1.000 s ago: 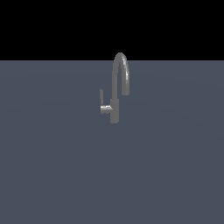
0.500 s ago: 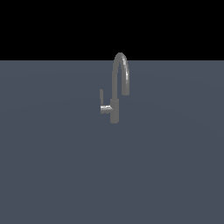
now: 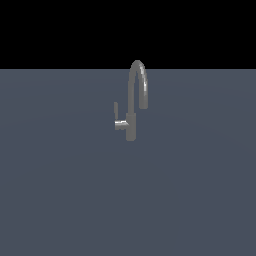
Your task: Turn on the faucet by rotating a designated handle.
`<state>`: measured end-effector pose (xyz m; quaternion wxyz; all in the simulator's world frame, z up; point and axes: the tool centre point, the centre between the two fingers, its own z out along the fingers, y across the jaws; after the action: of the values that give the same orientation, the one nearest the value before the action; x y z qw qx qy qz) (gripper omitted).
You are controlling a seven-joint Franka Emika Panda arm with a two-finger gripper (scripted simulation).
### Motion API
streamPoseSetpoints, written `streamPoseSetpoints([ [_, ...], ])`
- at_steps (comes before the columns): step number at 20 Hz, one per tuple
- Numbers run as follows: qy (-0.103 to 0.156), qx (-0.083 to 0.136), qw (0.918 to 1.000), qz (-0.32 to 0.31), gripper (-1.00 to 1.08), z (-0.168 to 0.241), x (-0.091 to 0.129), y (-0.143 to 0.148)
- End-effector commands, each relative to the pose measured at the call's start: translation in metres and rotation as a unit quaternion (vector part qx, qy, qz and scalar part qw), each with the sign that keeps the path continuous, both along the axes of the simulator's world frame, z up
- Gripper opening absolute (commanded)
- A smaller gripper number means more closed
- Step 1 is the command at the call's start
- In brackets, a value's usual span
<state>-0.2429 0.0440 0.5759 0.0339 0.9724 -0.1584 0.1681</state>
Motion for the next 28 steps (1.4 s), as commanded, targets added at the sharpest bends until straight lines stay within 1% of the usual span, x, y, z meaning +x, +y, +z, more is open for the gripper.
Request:
streamPoseSetpoints([
  [1, -0.03, -0.004, 0.9991, -0.029, -1.0, 0.013, 0.002, 0.016],
  [4, -0.064, -0.011, 0.996, -0.061, -1.0, 0.025, 0.006, 0.036],
  [7, -0.095, -0.019, 0.9911, -0.092, -1.0, 0.033, 0.012, 0.057],
  [14, -0.156, -0.038, 0.9744, -0.158, -1.0, 0.034, 0.038, 0.107],
  [21, -0.2, -0.059, 0.9535, -0.218, -1.0, 0.008, 0.082, 0.149],
  [25, -0.217, -0.071, 0.9408, -0.25, -1.0, -0.02, 0.114, 0.166],
  [28, -0.227, -0.08, 0.931, -0.275, -1.0, -0.046, 0.14, 0.173],
])
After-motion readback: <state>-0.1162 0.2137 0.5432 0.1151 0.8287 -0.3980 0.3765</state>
